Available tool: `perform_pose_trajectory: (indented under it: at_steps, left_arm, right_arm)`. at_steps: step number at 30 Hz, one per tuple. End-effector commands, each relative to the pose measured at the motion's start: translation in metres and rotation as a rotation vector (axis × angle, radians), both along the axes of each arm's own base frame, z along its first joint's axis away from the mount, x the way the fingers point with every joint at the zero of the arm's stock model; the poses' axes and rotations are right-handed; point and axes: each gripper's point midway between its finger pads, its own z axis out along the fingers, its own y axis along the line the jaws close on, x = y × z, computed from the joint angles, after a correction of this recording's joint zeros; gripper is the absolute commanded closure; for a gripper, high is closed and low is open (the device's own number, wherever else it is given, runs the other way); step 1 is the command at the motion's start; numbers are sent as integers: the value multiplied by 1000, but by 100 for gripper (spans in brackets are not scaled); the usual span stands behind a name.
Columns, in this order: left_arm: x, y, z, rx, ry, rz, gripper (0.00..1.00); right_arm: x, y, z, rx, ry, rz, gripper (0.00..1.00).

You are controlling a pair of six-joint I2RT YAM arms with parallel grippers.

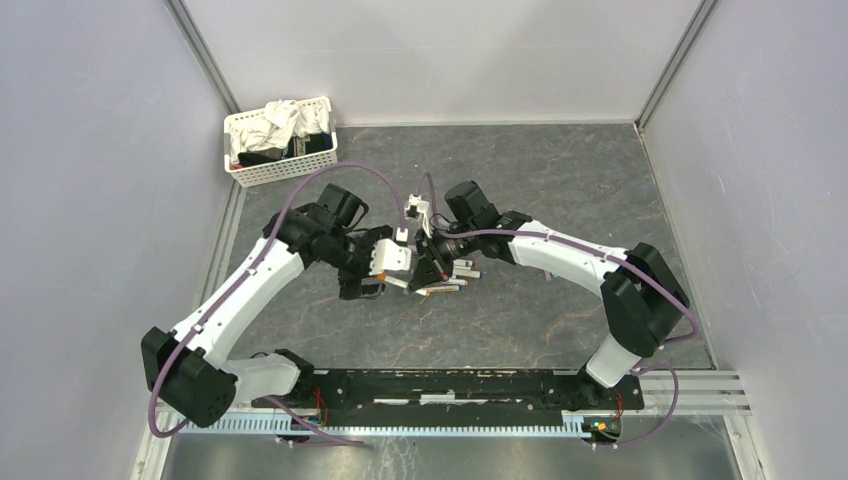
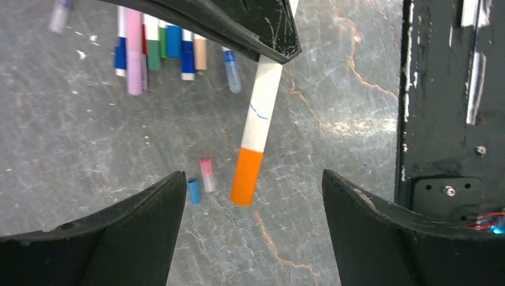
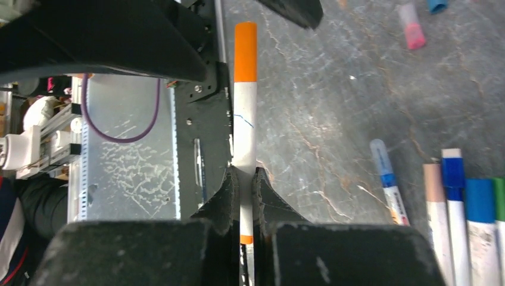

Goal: Open the pen caps

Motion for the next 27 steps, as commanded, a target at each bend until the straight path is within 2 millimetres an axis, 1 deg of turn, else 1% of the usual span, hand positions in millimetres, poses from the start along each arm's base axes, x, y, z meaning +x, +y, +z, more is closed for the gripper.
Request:
perform_pose_trajectory:
  at_steps: [1,3,5,9,11,13,15,18,19,20,21,23,24,27]
  left_arm:
    - [-8,8,-6,66,-60,-78,13]
    - [-8,8,-7,67,-67,-86,17]
    - [-10,8,-7,68,-63,-95,23]
    - [-15,5,-8,67,-52,-114,40]
    - [-17,3,-8,60,-50,-119,51]
    - [-19,1,-8,53,-42,-124,55]
    - [-22,0,-10,57,-32,-129,61]
    - [-23,3,-13,78,-32,-133,77]
    - [-22,4,-13,85,-33,-133,86]
    - [-22,5,-13,88,-36,-132,95]
    - [-21,5,-13,88,-37,-131,97]
    - [-21,3,-10,81,-39,-133,98]
    - [-21,2,-8,76,-40,-134,98]
    - [-20,0,-4,66,-43,-134,98]
  right_arm:
    - [-9,16,30,101,4,73,100]
    - [-11,17,30,102,15,78,100]
    - [-11,18,29,104,25,79,100]
    - [-11,21,30,121,39,75,100]
    - [-11,23,30,124,48,72,100]
    - [-10,24,30,130,56,72,100]
    - [-11,26,32,140,62,74,100]
    - [-10,26,32,142,61,75,100]
    - [-10,26,31,140,64,74,99]
    - [-9,26,30,136,68,69,90]
    - [-8,27,28,130,70,61,82]
    - [-7,29,27,127,73,58,74]
    - [-7,32,26,127,77,56,66]
    - [-9,40,25,132,91,66,61]
